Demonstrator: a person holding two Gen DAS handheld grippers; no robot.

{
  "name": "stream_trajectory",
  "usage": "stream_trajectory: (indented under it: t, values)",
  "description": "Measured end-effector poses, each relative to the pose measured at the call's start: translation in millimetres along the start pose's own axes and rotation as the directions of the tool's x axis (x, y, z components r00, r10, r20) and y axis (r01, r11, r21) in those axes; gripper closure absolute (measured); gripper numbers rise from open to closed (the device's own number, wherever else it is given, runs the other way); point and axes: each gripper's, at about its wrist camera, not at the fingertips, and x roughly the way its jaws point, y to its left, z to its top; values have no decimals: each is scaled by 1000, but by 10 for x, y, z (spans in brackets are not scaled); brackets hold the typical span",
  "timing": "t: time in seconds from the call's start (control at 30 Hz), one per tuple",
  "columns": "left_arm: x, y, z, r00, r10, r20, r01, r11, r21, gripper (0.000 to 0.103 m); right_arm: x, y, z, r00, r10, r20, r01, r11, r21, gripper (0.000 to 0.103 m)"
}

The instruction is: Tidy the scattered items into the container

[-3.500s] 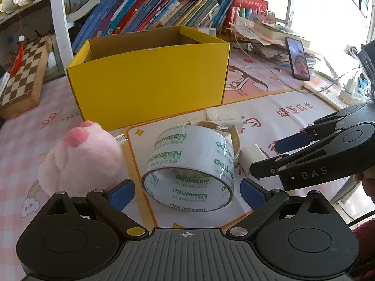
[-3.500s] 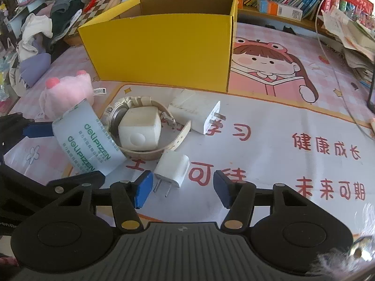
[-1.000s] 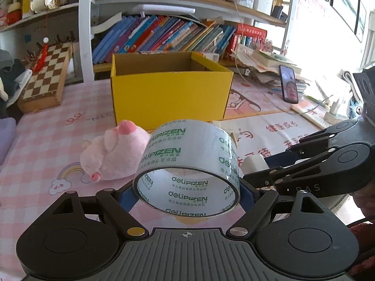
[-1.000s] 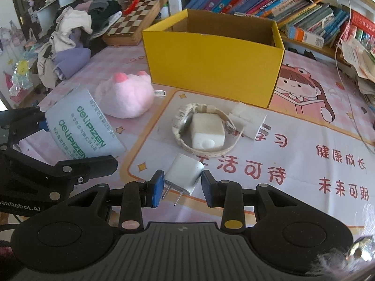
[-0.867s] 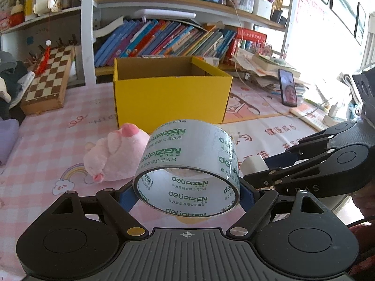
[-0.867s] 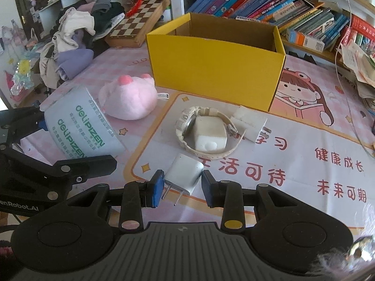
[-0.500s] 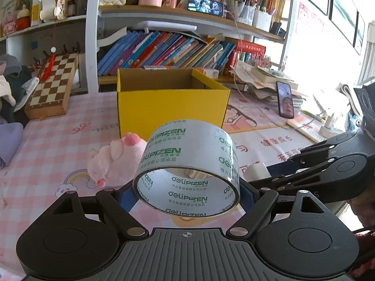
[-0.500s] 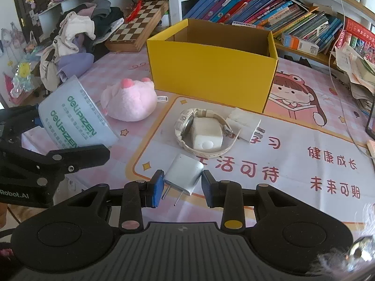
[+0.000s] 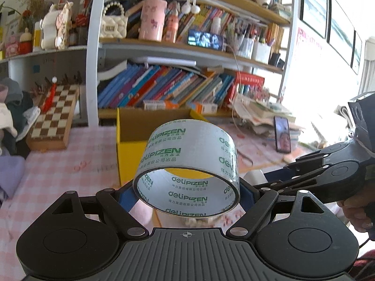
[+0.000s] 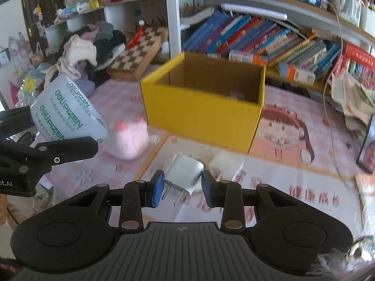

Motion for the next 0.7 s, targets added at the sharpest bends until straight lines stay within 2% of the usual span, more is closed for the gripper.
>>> stream_trajectory:
  t: [0.33, 0.6, 0.7]
  values:
    - [257, 40, 517, 996, 56, 64, -58, 998, 26, 17, 110, -398, 593, 995, 41, 93, -35, 998, -59, 70]
    - [701, 44, 815, 994, 100, 50, -103, 993, 55, 17, 431, -744, 1043, 991, 72, 111, -57, 989, -135, 70]
    - [939, 102, 907, 994, 106, 13, -107, 993, 57, 17, 611, -844, 1182, 992, 87, 94, -70, 983, -168, 70]
